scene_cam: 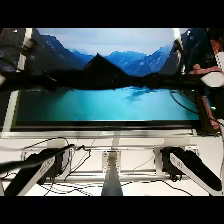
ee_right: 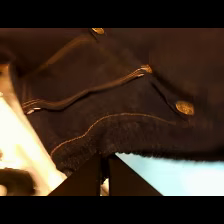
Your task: Fold the clothes and pants, and hang the long-sleeved shirts on hangers.
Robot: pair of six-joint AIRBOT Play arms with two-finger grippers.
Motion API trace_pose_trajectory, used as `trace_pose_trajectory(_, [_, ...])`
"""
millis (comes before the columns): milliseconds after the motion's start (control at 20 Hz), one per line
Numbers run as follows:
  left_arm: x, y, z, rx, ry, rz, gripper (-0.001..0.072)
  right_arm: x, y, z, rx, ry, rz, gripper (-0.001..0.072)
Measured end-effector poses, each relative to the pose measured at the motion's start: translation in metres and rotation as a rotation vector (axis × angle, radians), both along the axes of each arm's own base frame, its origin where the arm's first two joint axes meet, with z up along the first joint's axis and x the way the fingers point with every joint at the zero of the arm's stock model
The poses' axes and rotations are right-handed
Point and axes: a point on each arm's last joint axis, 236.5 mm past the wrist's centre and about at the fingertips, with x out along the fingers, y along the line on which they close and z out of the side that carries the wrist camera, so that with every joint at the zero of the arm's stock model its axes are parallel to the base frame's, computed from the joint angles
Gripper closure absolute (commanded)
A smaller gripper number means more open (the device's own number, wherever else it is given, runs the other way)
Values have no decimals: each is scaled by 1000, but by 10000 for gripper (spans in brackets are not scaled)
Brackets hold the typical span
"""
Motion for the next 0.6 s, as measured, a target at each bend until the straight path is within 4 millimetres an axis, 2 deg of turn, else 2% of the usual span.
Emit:
trace_pose_trajectory(50, [-9, 1, 38, 0, -119, 13, 687, -12, 4, 29, 31, -47, 13, 678])
trace_pose_trajectory(150, [-42, 2, 106, 1, -335, 34, 687, -42, 13, 79, 102, -136, 48, 678])
trace_pose_trajectory(250, [-77, 0, 140, -21, -446, 51, 688, -74, 21, 113, 159, -176, 75, 678])
trace_pose_trajectory(300, [-93, 0, 149, -41, -474, 62, 687, -86, 23, 124, 183, -172, 73, 678])
trace_pose_trajectory(400, [-107, 2, 143, -68, -462, 93, 688, -94, 23, 128, 191, -136, 31, 678])
trace_pose_trajectory(450, [-105, 4, 131, -85, -428, 112, 688, -90, 21, 124, 189, -111, -9, 678])
trace_pose_trajectory(550, [-85, 8, 96, -116, -342, 150, 687, -65, 15, 101, 181, -41, -121, 678])
trace_pose_trajectory(600, [-67, 8, 70, -139, -275, 167, 688, -49, 13, 84, 179, -1, -176, 678])
